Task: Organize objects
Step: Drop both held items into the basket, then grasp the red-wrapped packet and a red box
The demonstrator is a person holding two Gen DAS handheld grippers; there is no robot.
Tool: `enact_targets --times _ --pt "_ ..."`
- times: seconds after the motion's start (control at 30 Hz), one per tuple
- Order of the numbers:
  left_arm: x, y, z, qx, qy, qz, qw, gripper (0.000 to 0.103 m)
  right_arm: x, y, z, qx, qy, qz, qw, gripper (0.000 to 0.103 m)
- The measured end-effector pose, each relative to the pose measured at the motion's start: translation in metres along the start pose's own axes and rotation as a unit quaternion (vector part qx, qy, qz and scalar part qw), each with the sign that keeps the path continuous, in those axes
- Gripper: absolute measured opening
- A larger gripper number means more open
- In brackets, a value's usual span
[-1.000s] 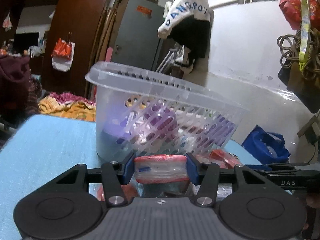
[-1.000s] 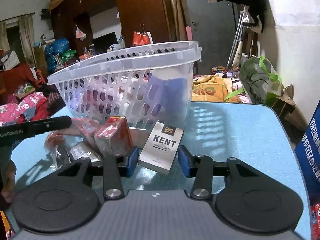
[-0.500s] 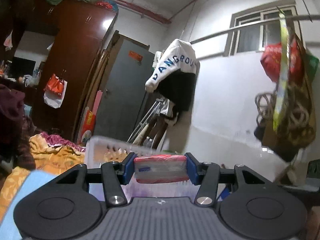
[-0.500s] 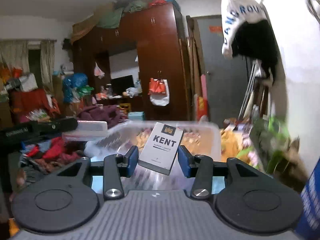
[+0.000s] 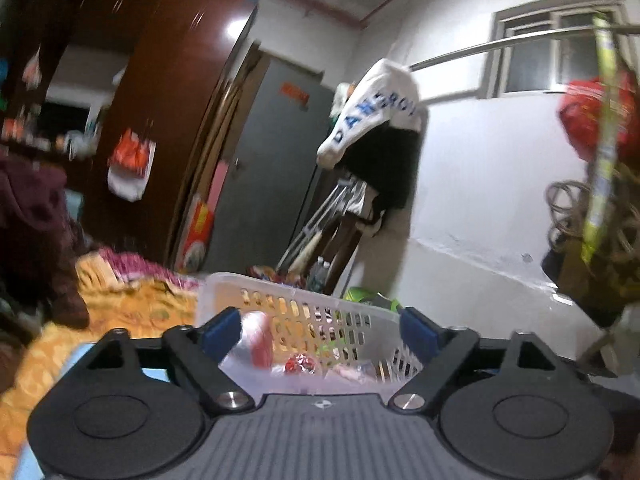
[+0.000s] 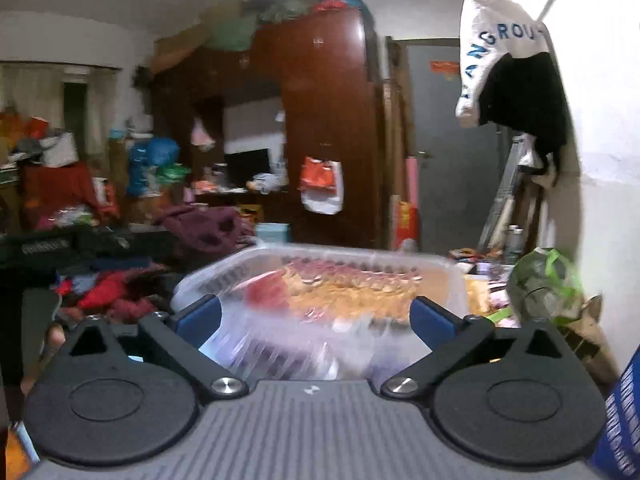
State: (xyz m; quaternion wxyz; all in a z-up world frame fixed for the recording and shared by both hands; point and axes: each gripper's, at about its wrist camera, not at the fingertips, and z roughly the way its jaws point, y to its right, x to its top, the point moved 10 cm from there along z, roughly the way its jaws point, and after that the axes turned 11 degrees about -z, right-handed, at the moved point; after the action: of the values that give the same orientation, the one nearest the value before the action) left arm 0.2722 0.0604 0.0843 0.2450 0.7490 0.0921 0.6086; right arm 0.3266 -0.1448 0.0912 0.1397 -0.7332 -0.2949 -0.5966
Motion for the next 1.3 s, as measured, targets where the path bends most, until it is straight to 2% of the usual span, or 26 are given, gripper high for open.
enact_targets --times 0.03,0.07,0.13,0.17,0.2,0.3,0.43,0.6,0.7,0.8,0.83,0.87,0.97,1.1,1.2,1.3 --pt "-0.010 -0.002 -0.011 0.007 -0.001 0.015 0.9999 0.100 -0.017 0.000 0.002 -0.002 -0.020 -0.003 1.000 0.097" --pt "-0.020 -0.006 -0.016 0.019 -0.009 0.029 0.9994 0.101 -0.025 0.000 0.006 -0.004 -0.037 -0.001 0.999 0.091" --pt "-0.047 -0.021 -0.015 0.060 -0.046 0.053 0.9957 0.101 -0.051 0.002 0.022 0.007 -0.079 0.011 0.997 0.062" --pt "-0.055 -0.028 -0.010 0.073 -0.062 0.056 0.9938 0.099 -0.061 0.002 0.029 0.015 -0.094 0.021 0.995 0.055" --pt "-0.065 -0.035 -0.005 0.081 -0.080 0.054 0.9920 0.098 -0.069 0.001 0.037 0.025 -0.107 0.029 0.994 0.051" --pt "-0.081 -0.052 0.005 0.084 -0.112 0.033 0.9897 0.094 -0.076 -0.006 0.048 0.026 -0.119 0.024 0.992 0.050" --pt "-0.093 -0.065 0.015 0.103 -0.137 0.032 0.9848 0.093 -0.092 -0.011 0.049 0.022 -0.137 0.018 0.990 0.029" --pt "-0.097 -0.064 0.018 0.107 -0.153 0.037 0.9818 0.091 -0.098 -0.015 0.029 0.022 -0.119 0.010 0.993 0.026" --pt "-0.103 -0.063 0.020 0.121 -0.164 0.050 0.9779 0.082 -0.101 -0.009 0.012 0.028 -0.096 0.035 0.994 0.026" --pt "-0.109 -0.065 0.029 0.127 -0.182 0.042 0.9743 0.066 -0.100 0.002 -0.004 0.028 -0.073 0.059 0.995 0.026" --pt "-0.111 -0.064 0.030 0.120 -0.188 0.035 0.9742 0.049 -0.099 0.006 -0.010 0.024 -0.066 0.061 0.996 0.026" --pt "-0.112 -0.062 0.030 0.111 -0.186 0.028 0.9759 0.049 -0.098 0.007 -0.012 0.019 -0.062 0.060 0.996 0.026" --pt "-0.100 -0.056 0.026 0.105 -0.139 0.031 0.9842 0.049 -0.098 0.011 -0.017 -0.002 -0.052 0.049 0.997 0.026" --pt "-0.085 -0.044 0.018 0.087 -0.067 0.038 0.9932 0.049 -0.100 0.005 -0.015 0.007 -0.047 0.048 0.998 0.026" --pt "-0.078 -0.041 0.010 0.077 -0.035 0.041 0.9956 0.049 -0.102 0.003 -0.017 0.003 -0.038 0.049 0.998 0.026" --pt "-0.074 -0.045 0.005 0.069 -0.026 0.024 0.9970 0.049 -0.103 0.006 -0.019 0.004 -0.031 0.062 0.998 0.026"
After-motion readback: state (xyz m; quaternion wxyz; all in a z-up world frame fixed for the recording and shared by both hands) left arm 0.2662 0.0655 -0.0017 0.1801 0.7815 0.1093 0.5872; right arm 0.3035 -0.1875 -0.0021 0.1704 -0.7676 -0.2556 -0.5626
